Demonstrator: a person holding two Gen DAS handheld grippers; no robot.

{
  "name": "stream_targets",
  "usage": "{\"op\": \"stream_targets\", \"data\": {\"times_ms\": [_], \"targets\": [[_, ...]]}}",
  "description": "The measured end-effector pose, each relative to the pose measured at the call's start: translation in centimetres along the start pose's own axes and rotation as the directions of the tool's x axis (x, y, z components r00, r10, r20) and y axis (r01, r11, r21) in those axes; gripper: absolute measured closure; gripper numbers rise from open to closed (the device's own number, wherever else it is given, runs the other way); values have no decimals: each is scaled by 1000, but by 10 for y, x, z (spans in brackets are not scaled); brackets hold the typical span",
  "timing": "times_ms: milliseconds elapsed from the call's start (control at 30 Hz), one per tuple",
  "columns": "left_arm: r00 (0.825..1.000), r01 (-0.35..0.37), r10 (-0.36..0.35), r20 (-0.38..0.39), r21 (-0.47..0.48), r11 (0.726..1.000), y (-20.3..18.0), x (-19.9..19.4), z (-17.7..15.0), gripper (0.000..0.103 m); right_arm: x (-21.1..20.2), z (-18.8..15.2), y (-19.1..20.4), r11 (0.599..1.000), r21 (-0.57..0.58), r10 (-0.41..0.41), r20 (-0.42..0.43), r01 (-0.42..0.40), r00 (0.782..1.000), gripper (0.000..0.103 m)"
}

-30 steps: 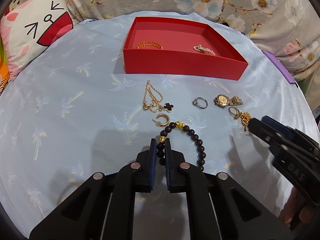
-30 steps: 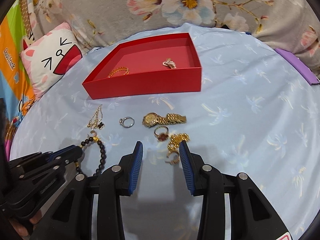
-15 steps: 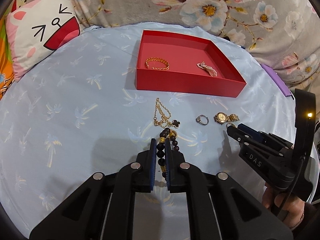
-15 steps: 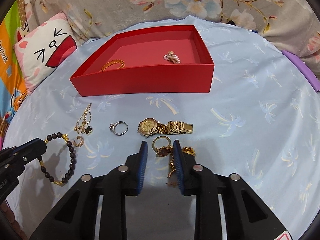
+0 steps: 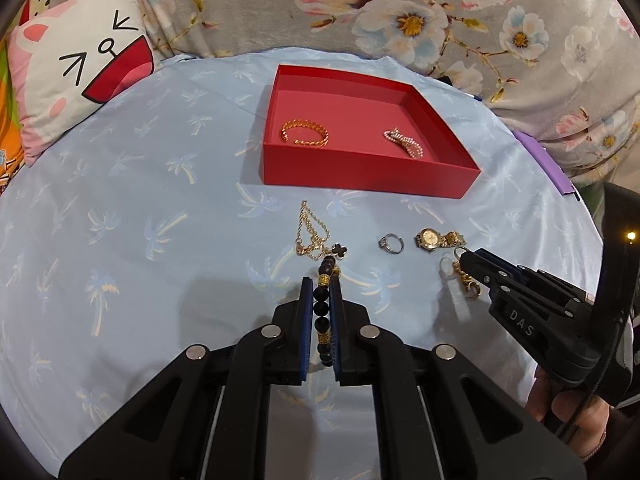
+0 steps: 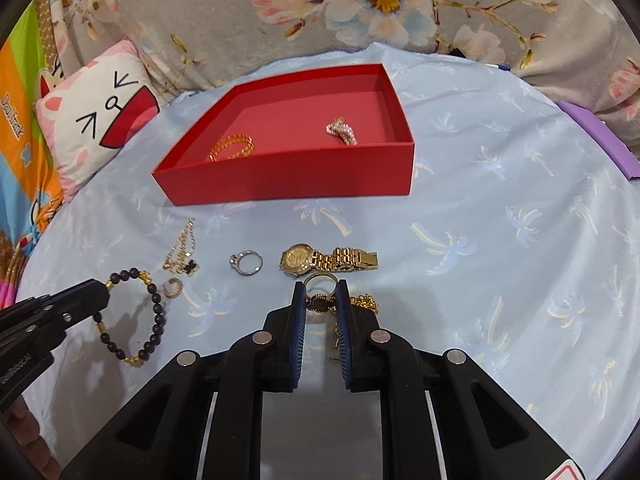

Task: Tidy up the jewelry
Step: 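Grasp the gold ring with the right tool while the left tool carries the bead bracelet, then lower the bead bracelet and gold ring into the red box and open both tools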

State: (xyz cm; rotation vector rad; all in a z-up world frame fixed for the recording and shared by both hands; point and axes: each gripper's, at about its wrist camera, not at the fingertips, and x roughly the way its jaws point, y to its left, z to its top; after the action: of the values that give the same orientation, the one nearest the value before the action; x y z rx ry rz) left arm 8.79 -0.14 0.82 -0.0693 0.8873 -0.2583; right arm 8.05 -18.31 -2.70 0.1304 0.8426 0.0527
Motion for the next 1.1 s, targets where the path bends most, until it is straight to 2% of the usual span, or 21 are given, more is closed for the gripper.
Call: {"op": "stream_targets", "data": {"times_ms": [167,367,500,767,1100], "targets": [[999,29,-30,41,23,999,-8,-12,20,96,-26,16,-4,999,20,28,58,-29,998,90],[989,61,-71,132,74,995,-21,-23,75,96,-41,64,-9,999,15,37,136,-39,990,90],[982,48,-64,175,98,994,-28,-12,112,96,-36,98,-14,999,17,34,169,-38,985,90],[982,52,-67,178,87,995,-29,45,174,96,14,155,-11,1000,10,3,169,-5,986,90],[994,34,-40,101,59,998,-21,124,201,96,92,189,-18,1000,20,-12,93,11,996,90]]}}
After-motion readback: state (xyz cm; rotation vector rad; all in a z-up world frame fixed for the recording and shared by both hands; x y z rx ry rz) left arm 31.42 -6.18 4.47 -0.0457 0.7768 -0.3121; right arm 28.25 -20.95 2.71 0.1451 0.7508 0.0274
